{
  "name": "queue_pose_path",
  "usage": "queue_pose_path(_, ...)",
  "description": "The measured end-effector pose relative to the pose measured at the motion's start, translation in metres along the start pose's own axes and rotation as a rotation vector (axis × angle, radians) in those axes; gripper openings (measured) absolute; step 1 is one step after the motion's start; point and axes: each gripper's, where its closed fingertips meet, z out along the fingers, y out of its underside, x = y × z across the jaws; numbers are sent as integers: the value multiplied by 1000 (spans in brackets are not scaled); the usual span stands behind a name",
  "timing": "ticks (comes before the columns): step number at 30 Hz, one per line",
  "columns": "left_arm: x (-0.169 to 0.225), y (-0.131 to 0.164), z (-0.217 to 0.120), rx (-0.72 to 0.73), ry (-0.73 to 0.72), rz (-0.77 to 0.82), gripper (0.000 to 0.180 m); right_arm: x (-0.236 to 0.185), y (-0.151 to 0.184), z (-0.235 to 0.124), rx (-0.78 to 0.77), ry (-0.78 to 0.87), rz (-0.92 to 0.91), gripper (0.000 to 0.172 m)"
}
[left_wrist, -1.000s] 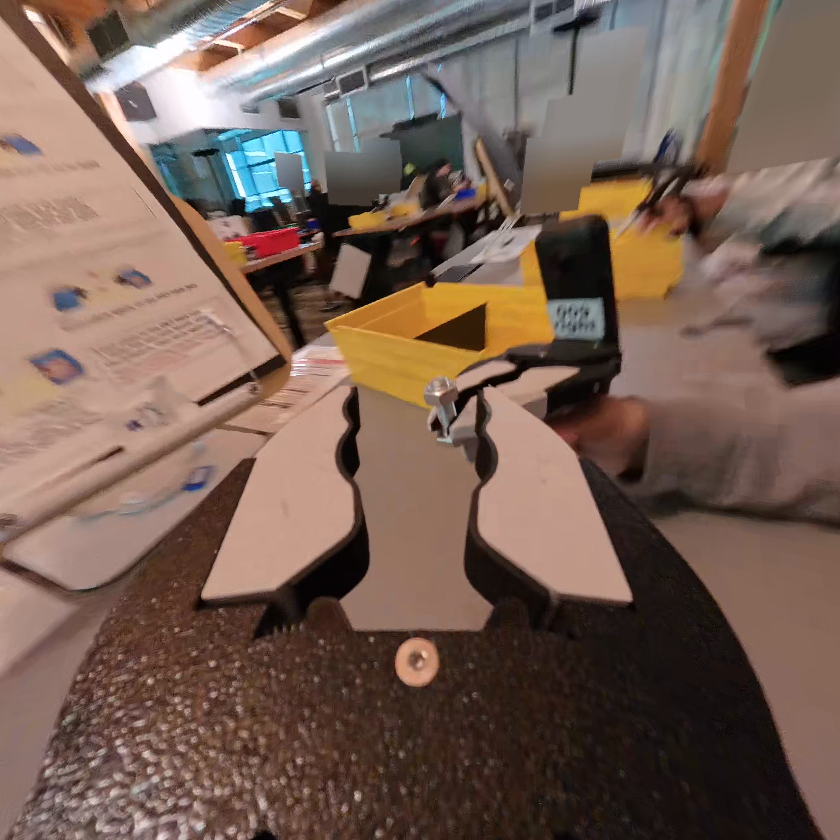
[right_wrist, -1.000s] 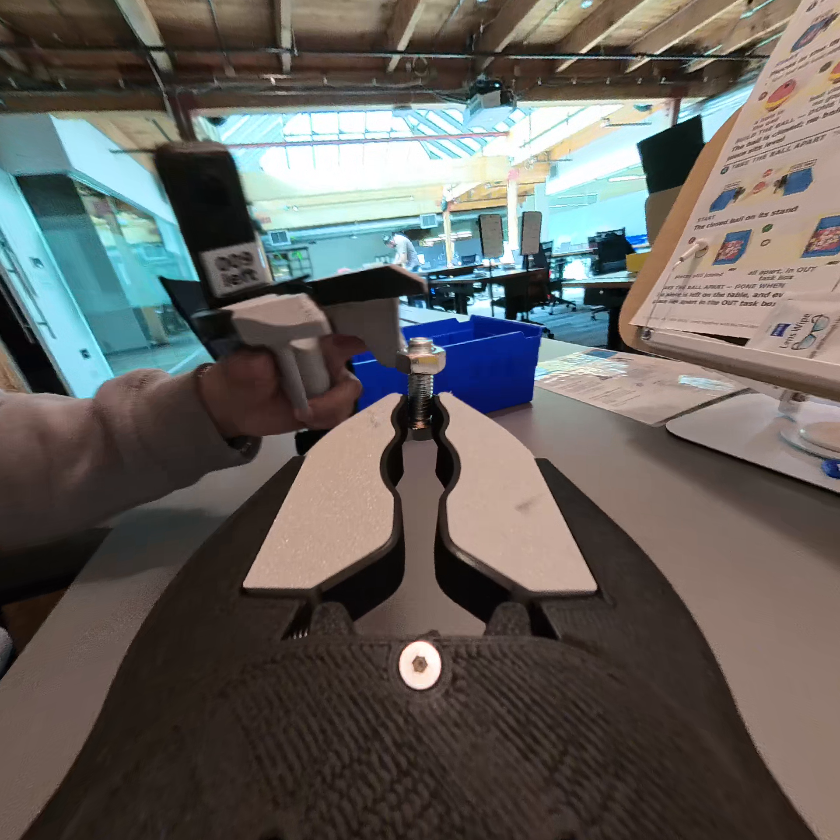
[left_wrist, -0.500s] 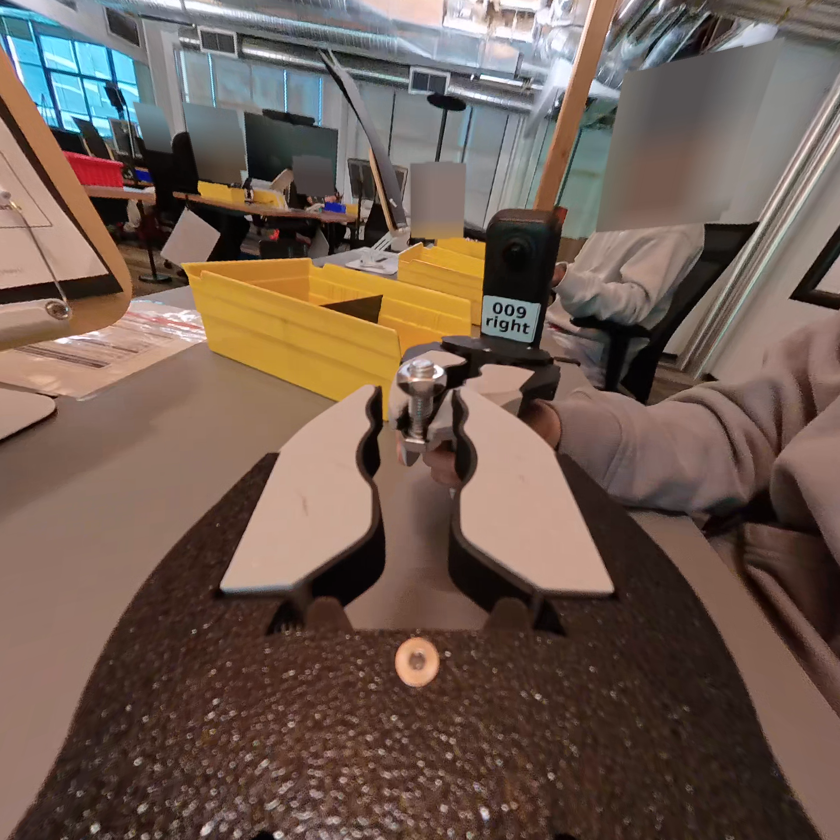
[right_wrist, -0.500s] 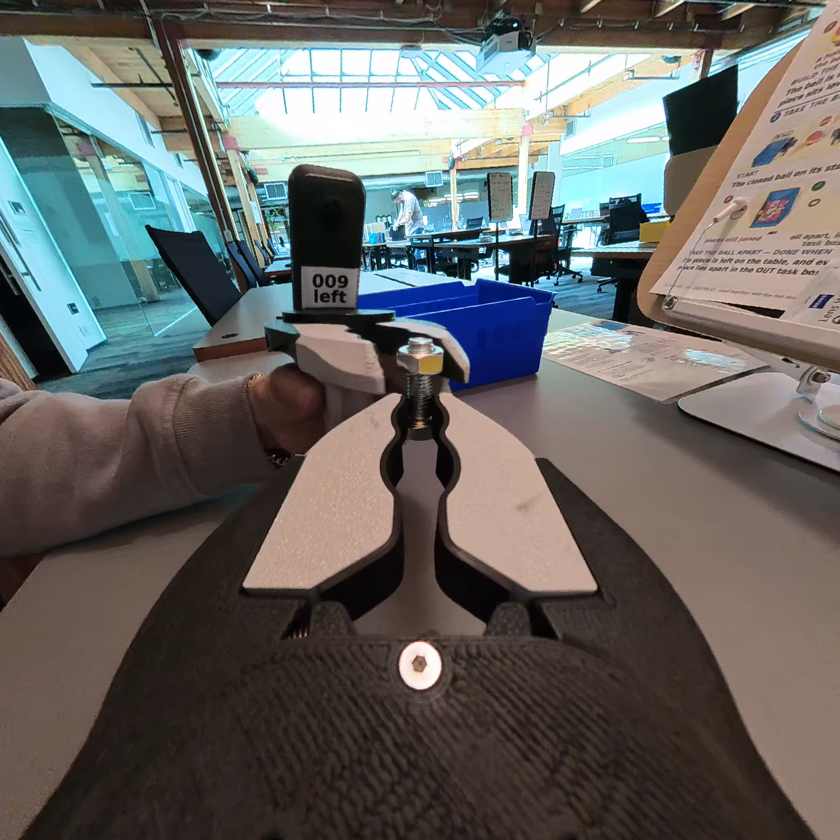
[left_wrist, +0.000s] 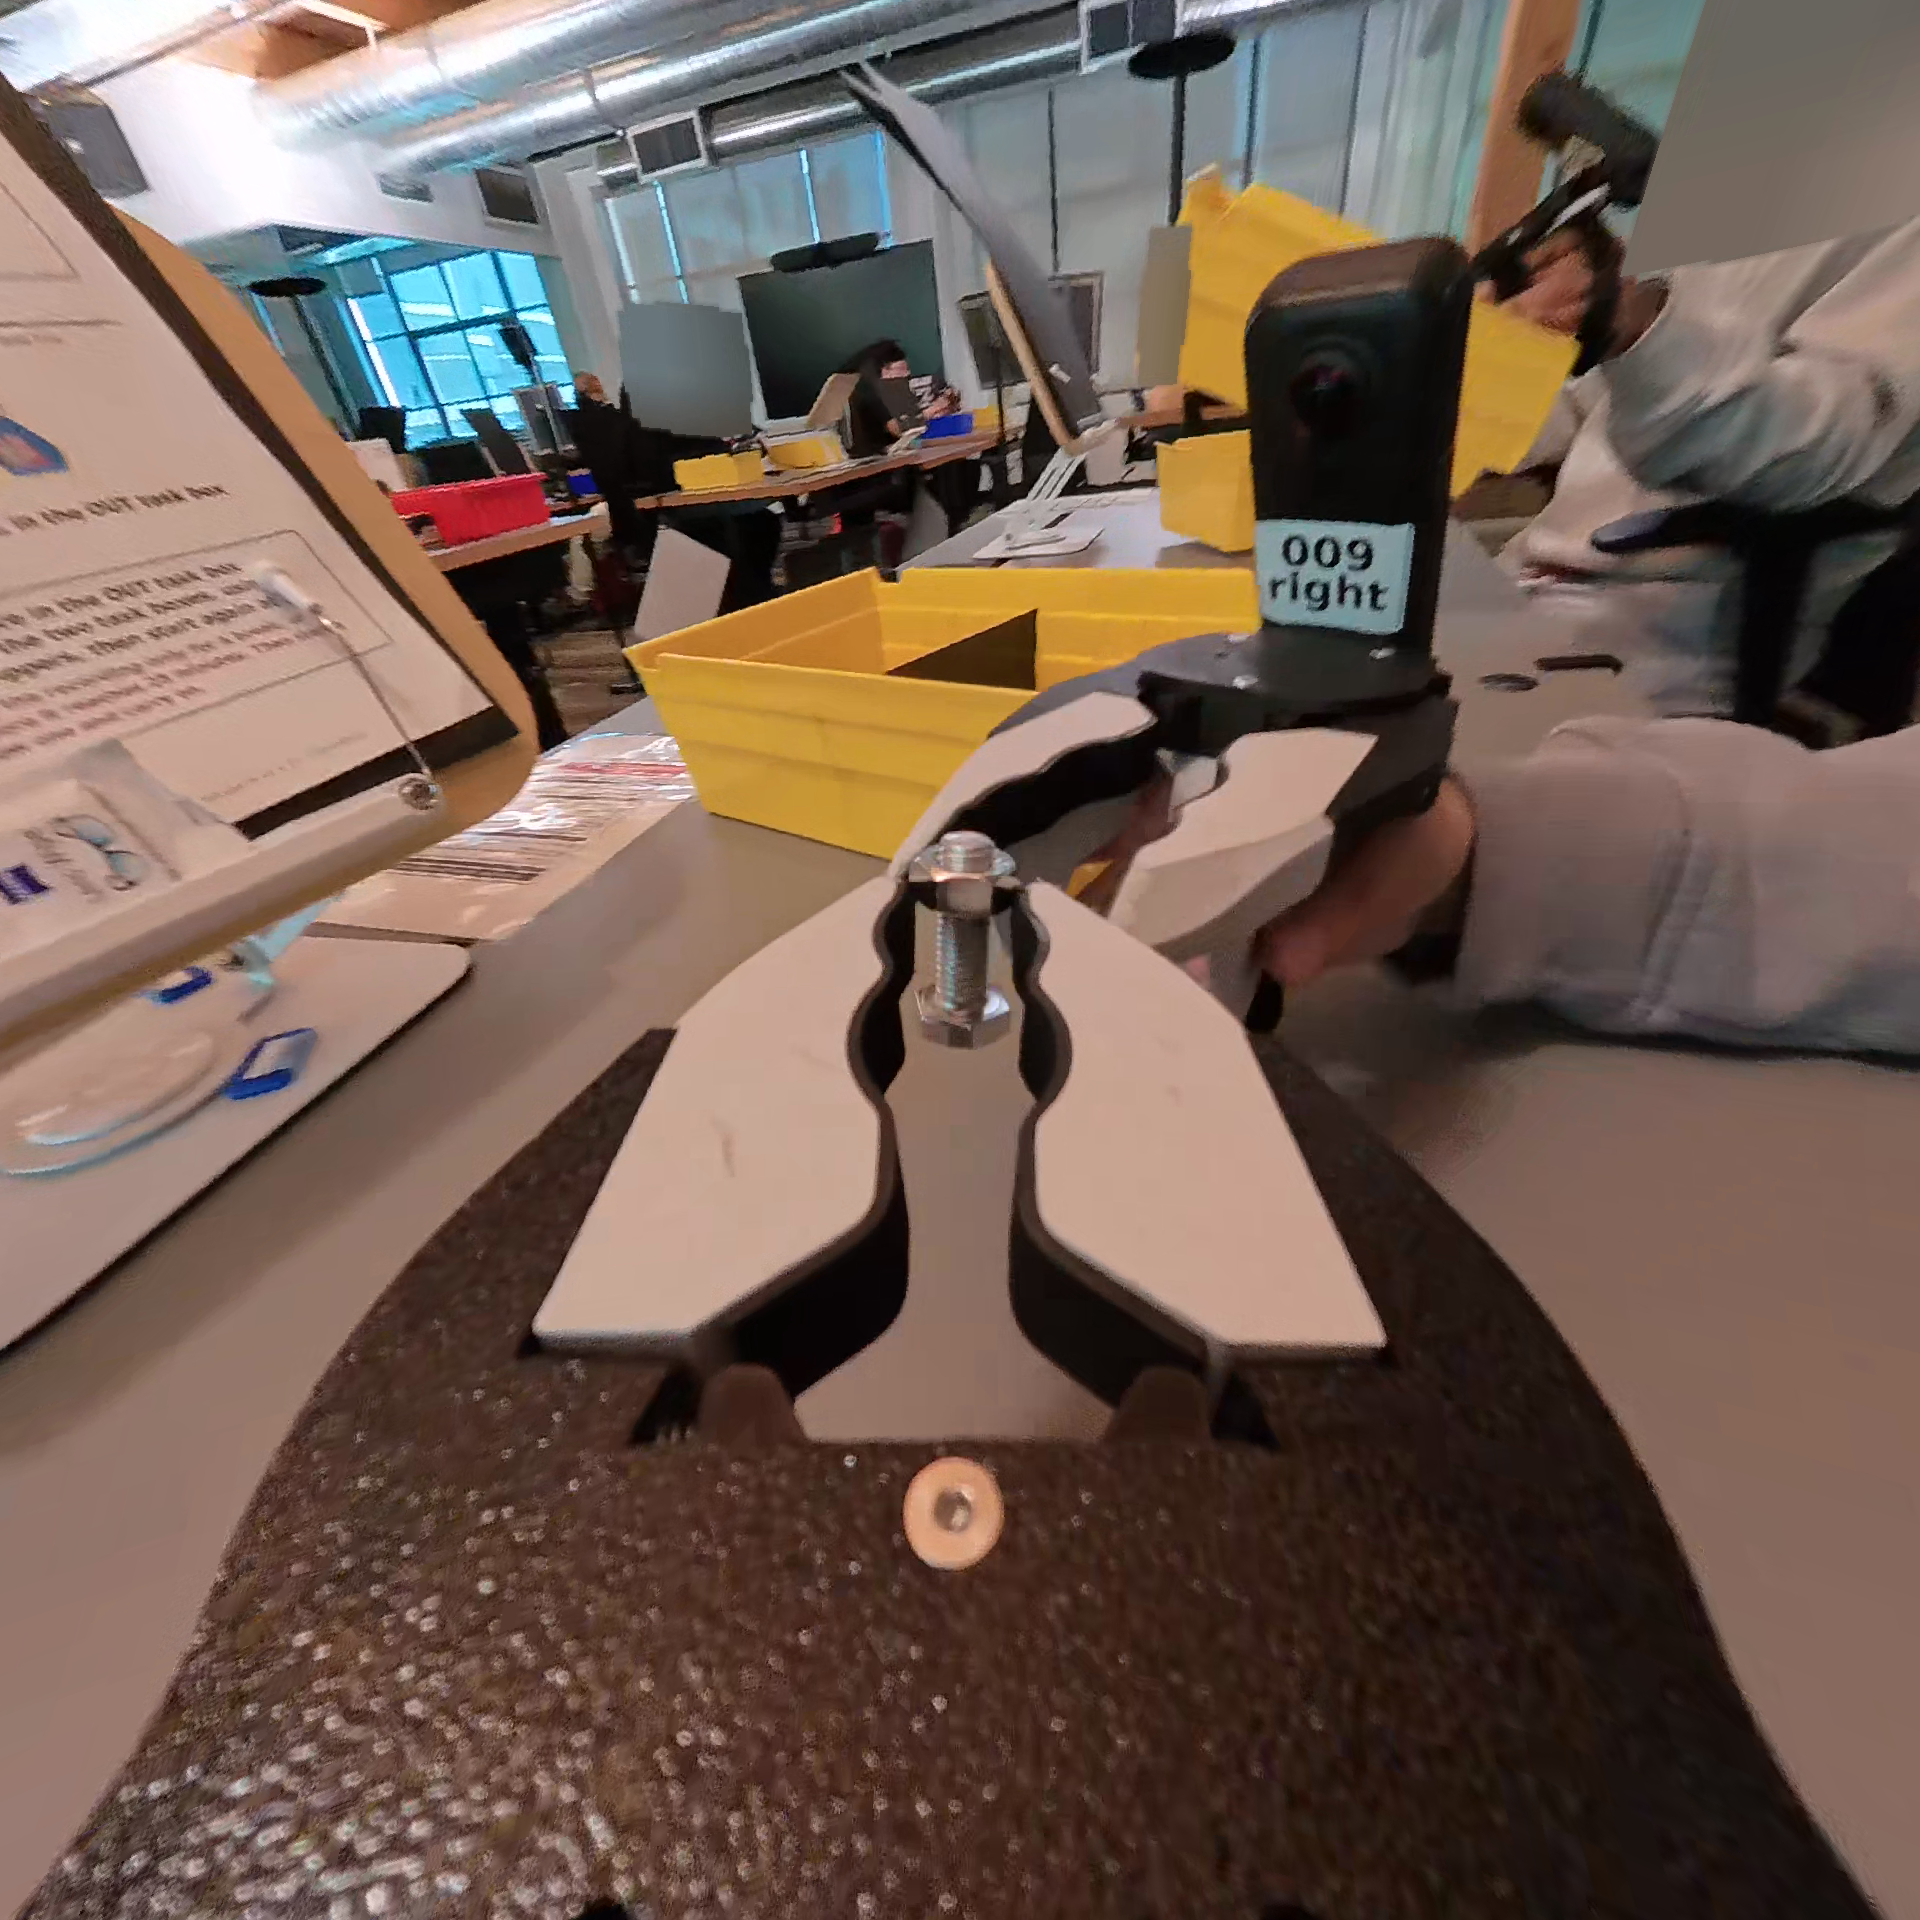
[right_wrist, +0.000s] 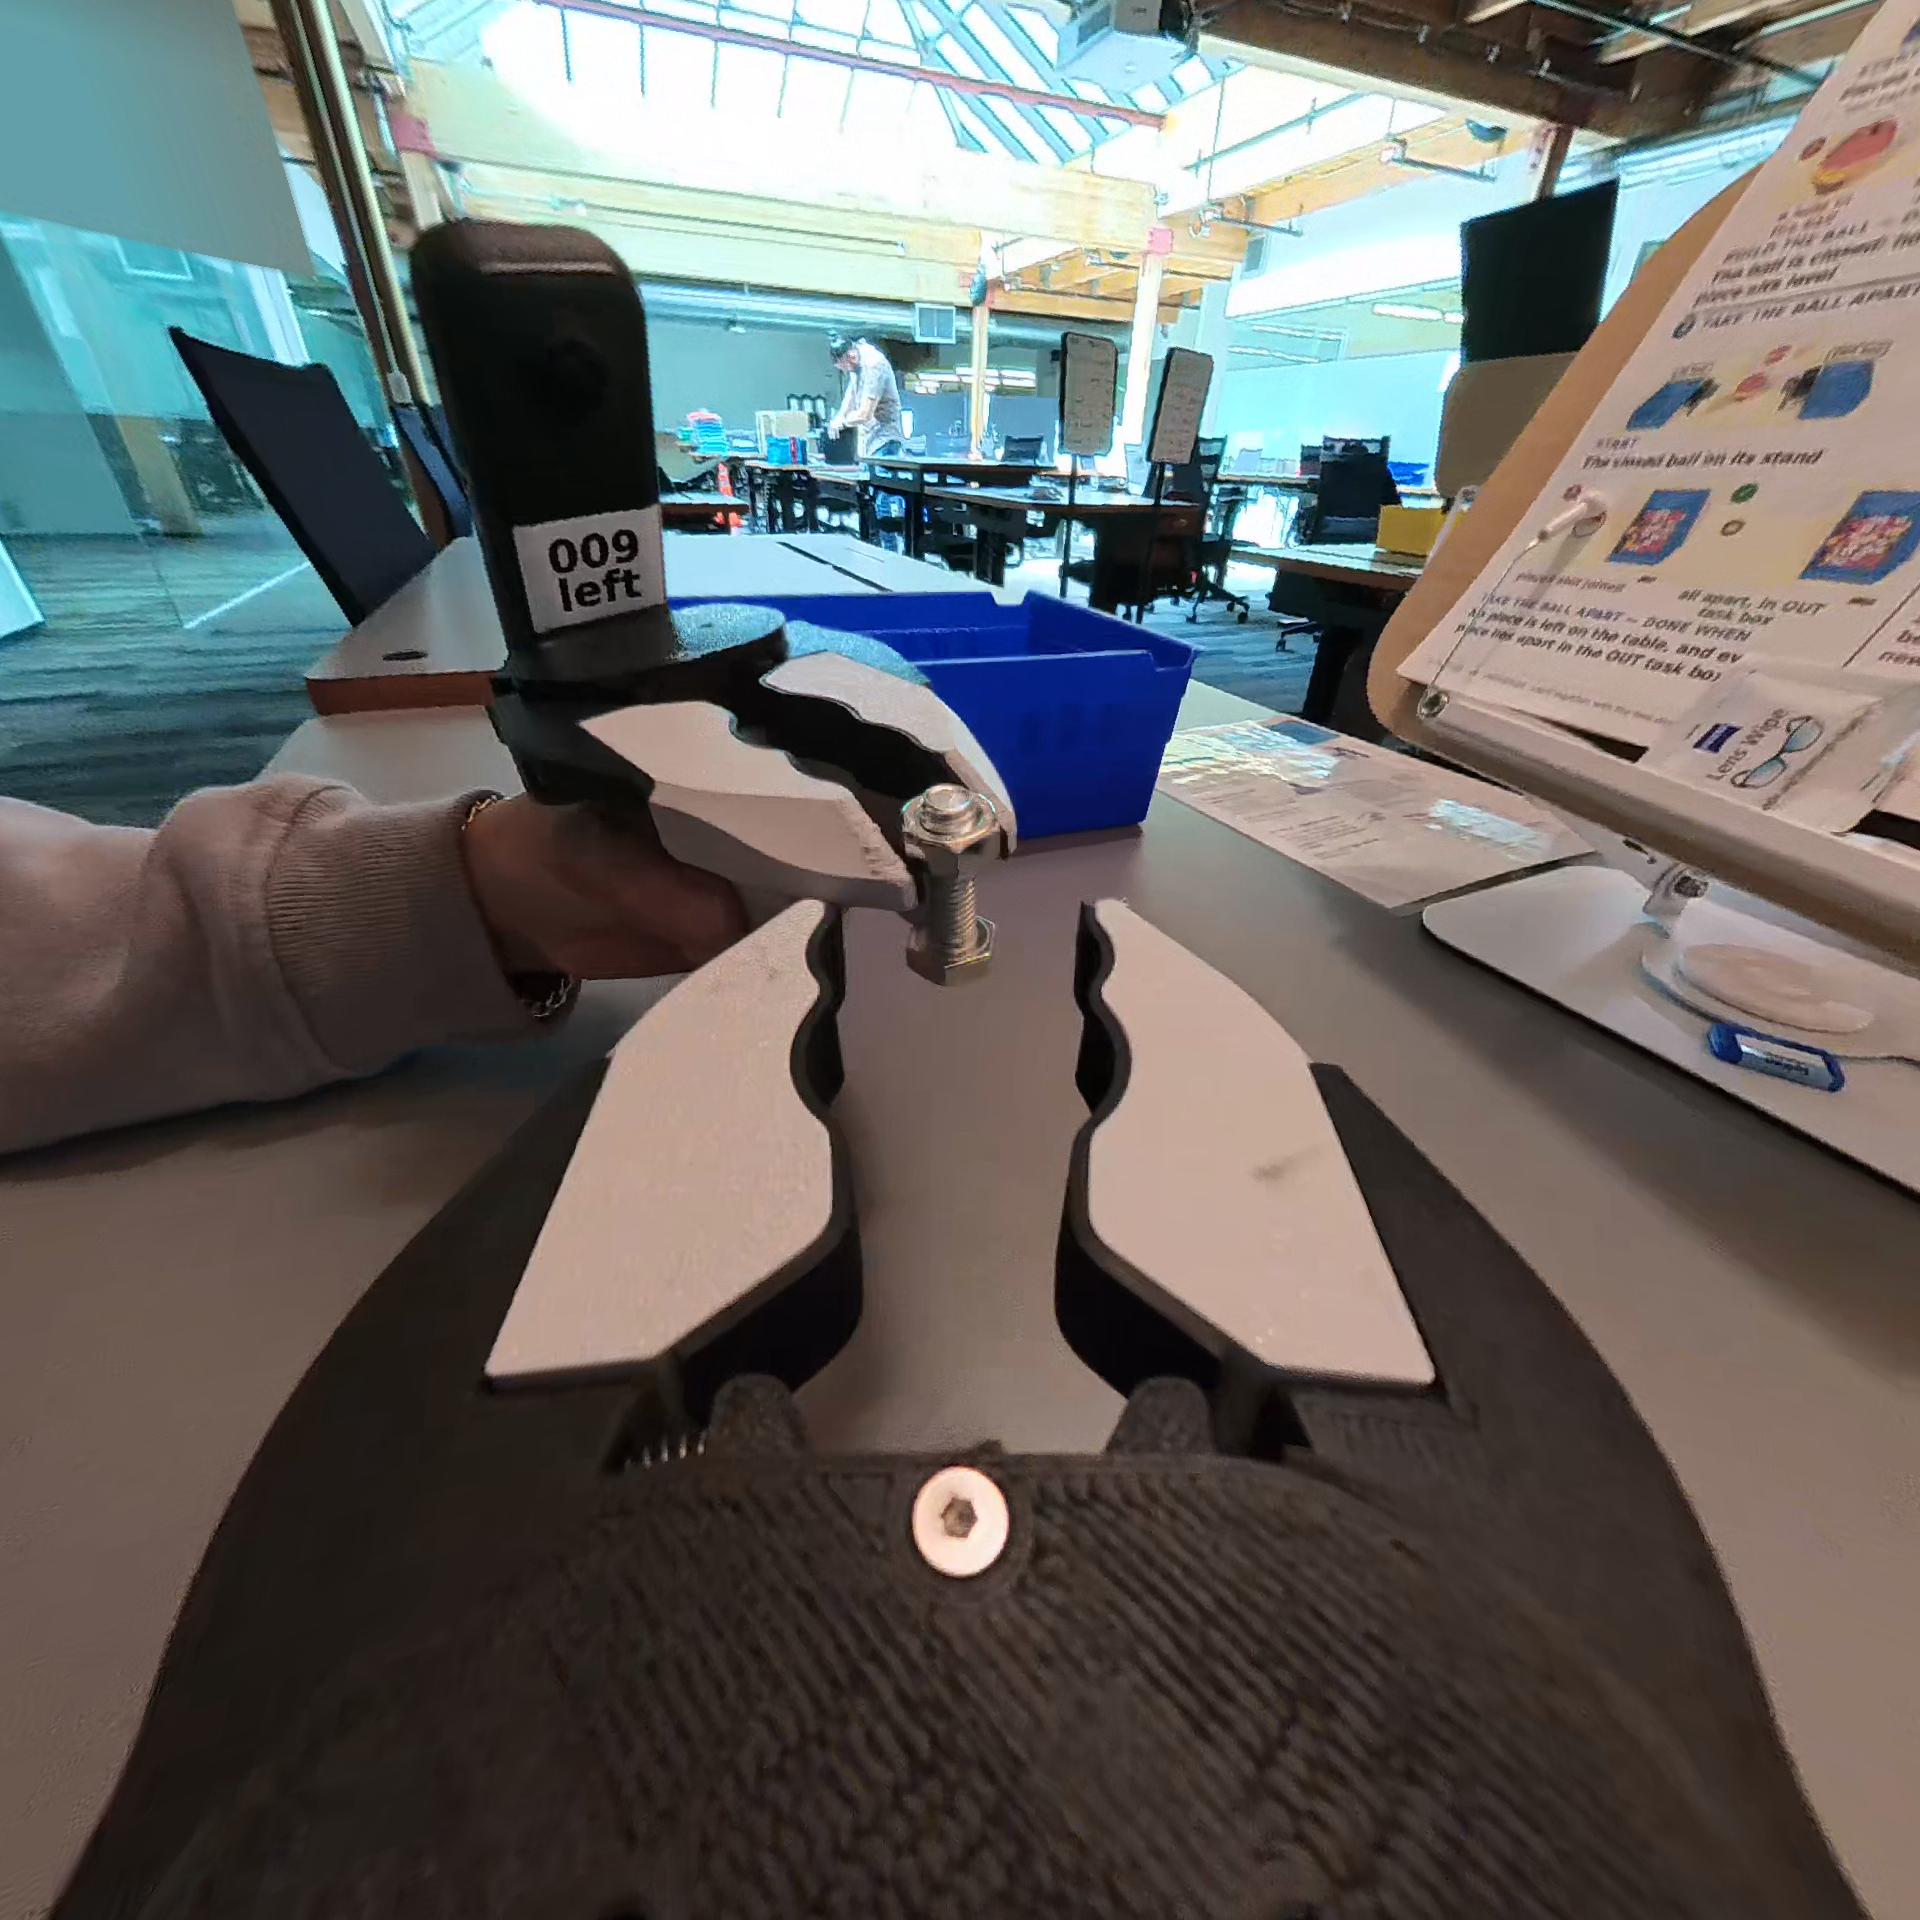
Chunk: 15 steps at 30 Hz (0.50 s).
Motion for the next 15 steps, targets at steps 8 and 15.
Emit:
queue_pose_path(8, 6, -4, -1, -25, -83, 263, 17, 9, -16, -3, 133, -134, 650, 55)
queue_pose_path(15, 15, -3, 3, -36, -70, 352, 17, -3, 3, 3, 59, -275, 941, 62)
